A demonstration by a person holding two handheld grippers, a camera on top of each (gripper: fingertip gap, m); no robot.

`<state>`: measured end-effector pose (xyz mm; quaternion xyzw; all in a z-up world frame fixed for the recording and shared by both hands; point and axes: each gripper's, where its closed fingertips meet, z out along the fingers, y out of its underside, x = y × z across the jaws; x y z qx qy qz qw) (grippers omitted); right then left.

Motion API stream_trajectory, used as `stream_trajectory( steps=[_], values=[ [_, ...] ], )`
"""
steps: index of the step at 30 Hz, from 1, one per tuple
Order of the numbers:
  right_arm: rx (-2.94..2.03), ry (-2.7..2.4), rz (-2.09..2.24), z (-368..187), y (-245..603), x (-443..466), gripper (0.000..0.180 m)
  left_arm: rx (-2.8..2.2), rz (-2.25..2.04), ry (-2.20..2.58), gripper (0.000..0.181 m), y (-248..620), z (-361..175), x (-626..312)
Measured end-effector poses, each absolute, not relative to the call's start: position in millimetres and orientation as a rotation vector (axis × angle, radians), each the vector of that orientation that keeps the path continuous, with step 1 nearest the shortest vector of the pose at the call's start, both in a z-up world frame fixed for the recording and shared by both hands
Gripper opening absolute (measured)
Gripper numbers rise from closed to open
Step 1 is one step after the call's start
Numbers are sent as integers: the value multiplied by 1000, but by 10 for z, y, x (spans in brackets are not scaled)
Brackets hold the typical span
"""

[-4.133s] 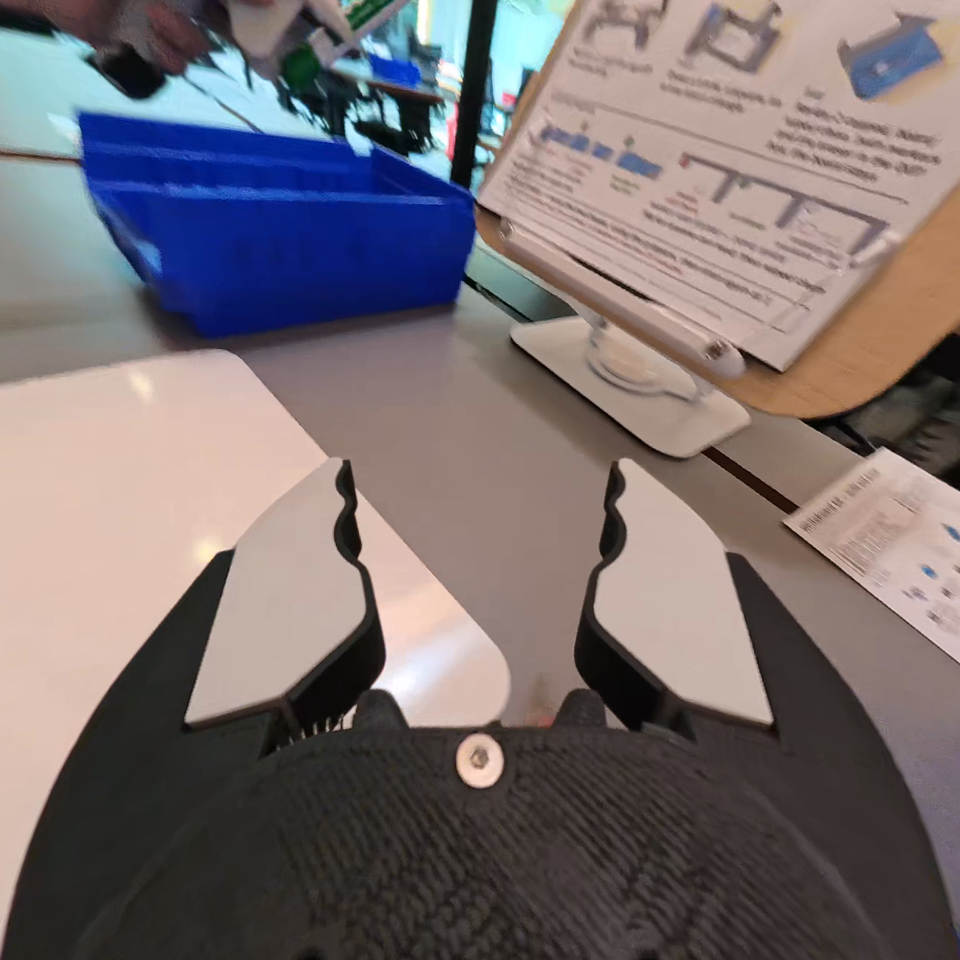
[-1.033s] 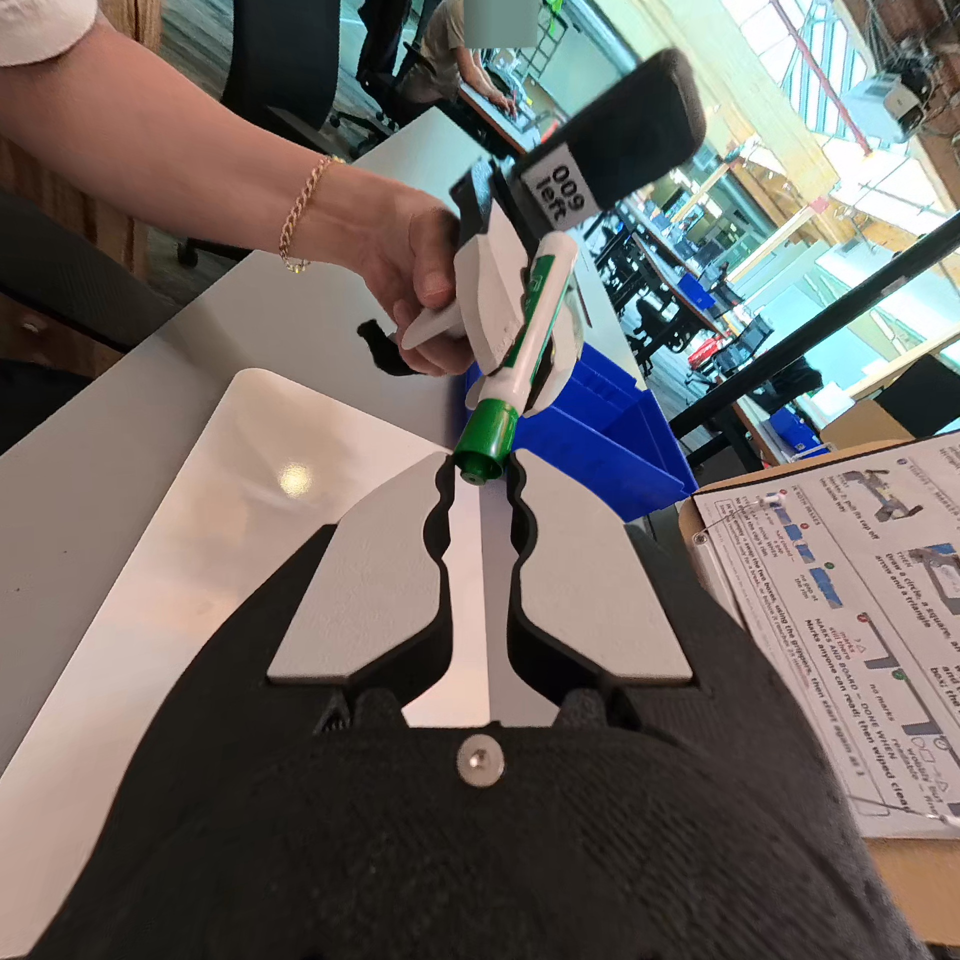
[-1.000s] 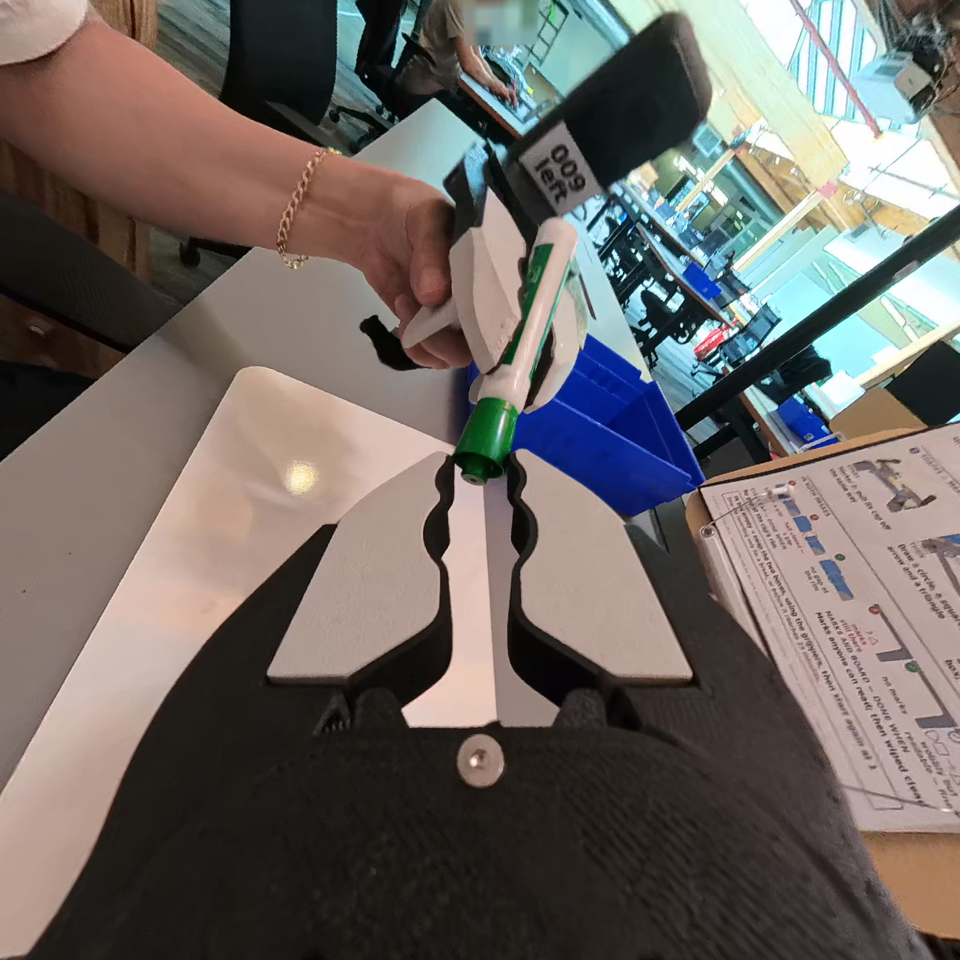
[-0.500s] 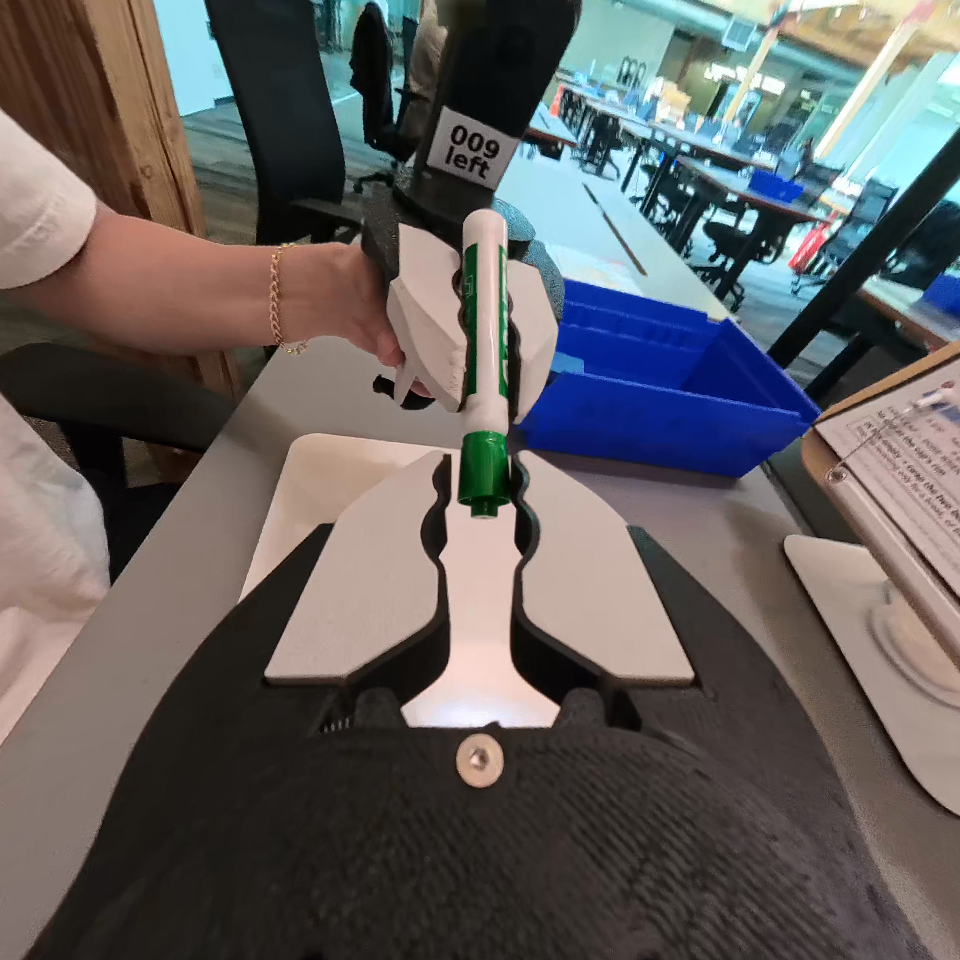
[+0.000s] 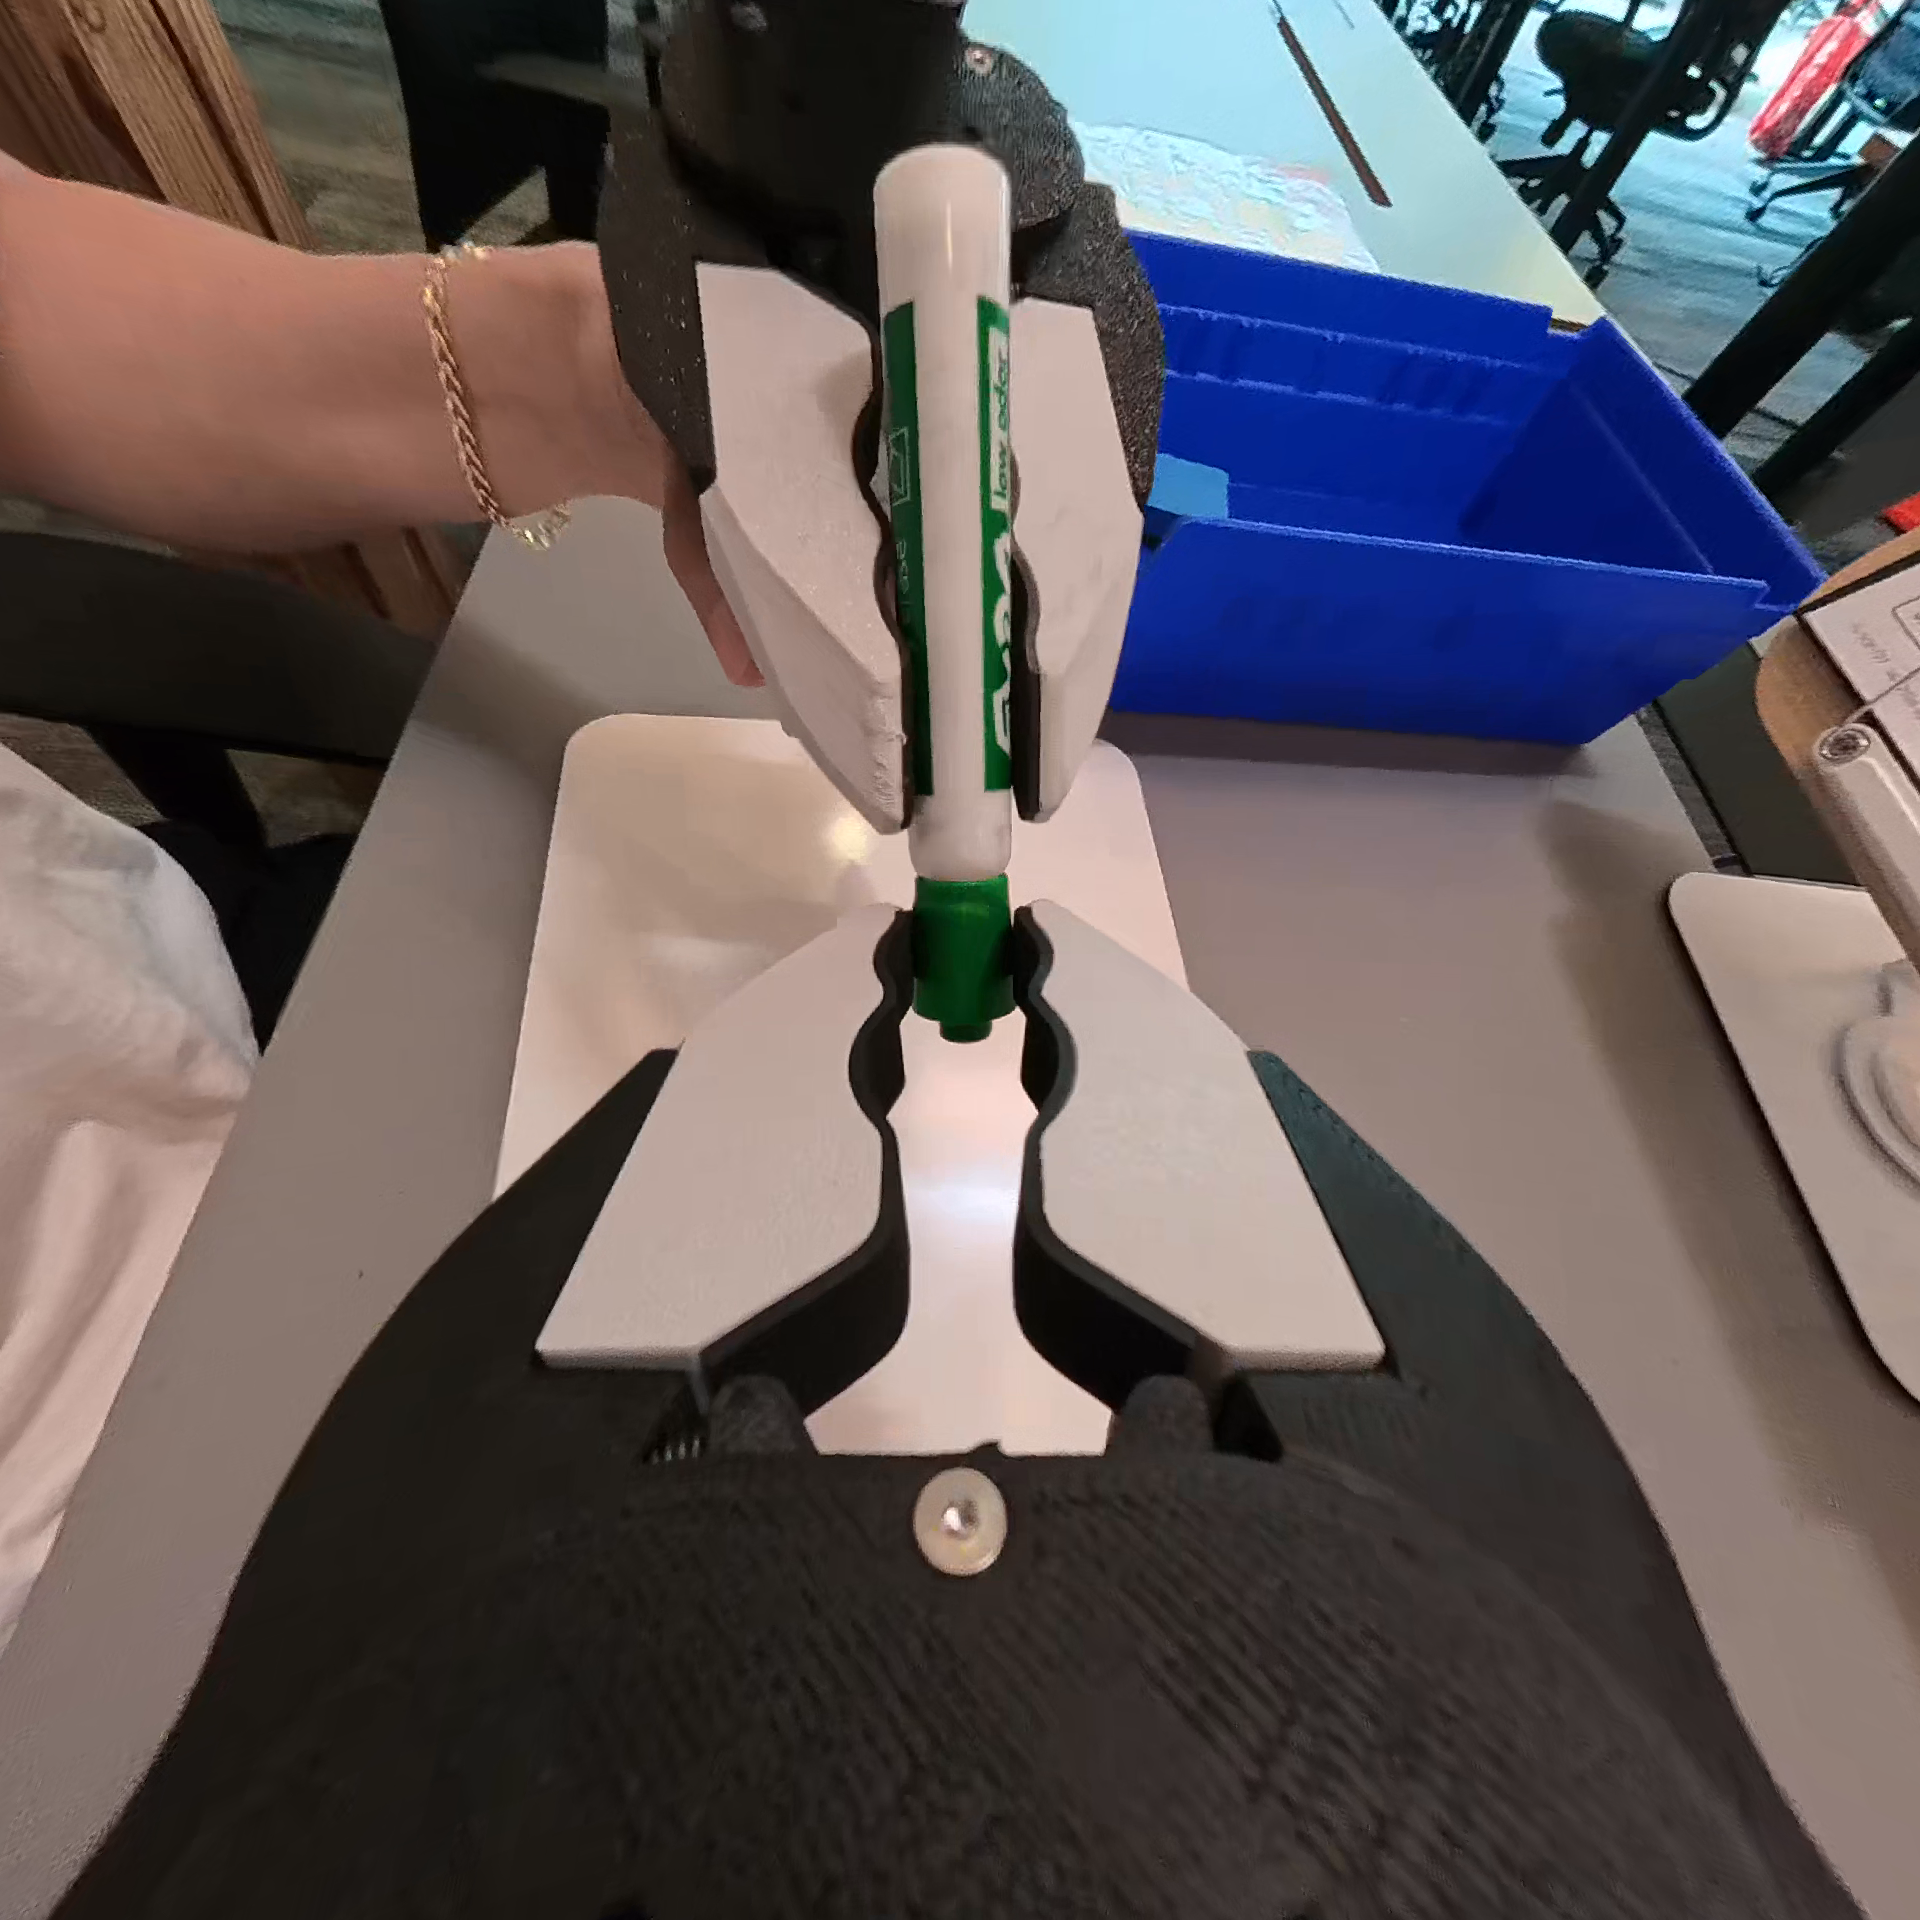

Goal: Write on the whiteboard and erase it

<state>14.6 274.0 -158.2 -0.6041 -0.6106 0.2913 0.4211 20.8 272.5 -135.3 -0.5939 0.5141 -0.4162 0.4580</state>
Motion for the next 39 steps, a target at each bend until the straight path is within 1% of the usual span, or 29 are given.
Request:
stream_trajectory(
  steps=[5,8,13,15,17,20,25,29,30,34,35,36,38,39],
  values=[
    [-1541,-1620,447,-1684,2821,208,19,-1527,-979,1276,19,2776,-1465,225],
    [-1509,-1628,217,-1668,2918,252,19,-1575,-1004,1201,19,2846,-1483,234],
    [-1413,-1604,-176,-1613,3076,310,19,-1640,-1203,948,19,2971,-1454,251],
    [-1332,-1576,-379,-1558,3143,333,19,-1658,-1350,788,19,3032,-1423,253],
    [-1280,-1566,-482,-1543,3165,340,19,-1661,-1507,657,19,3064,-1415,248],
    [-1329,-1599,-429,-1669,3150,346,19,-1675,-1509,653,19,3065,-1525,252],
    [-1489,-1693,-169,-1853,3047,364,19,-1613,-1215,933,19,2982,-1660,264],
    [-1649,-1683,244,-1871,2915,356,19,-1500,-1022,1129,19,2867,-1665,260],
    [-1633,-1695,217,-1867,2925,363,19,-1488,-1004,1131,19,2865,-1651,263],
    [-1572,-1724,-199,-1938,3097,458,19,-1623,-1047,1017,19,2966,-1701,277],
    [-1620,-1699,-449,-1980,3284,731,19,-1671,-1072,912,19,3045,-1687,209],
    [-1629,-1695,-563,-2037,3391,944,19,-1673,-1119,804,19,3122,-1615,85],
    [-1703,-1634,-158,-2132,3254,880,18,-1647,-1145,709,19,3209,-1511,-148],
    [-1733,-1565,-51,-2073,3240,872,19,-1640,-1101,724,19,3222,-1503,-208]
  ],
)
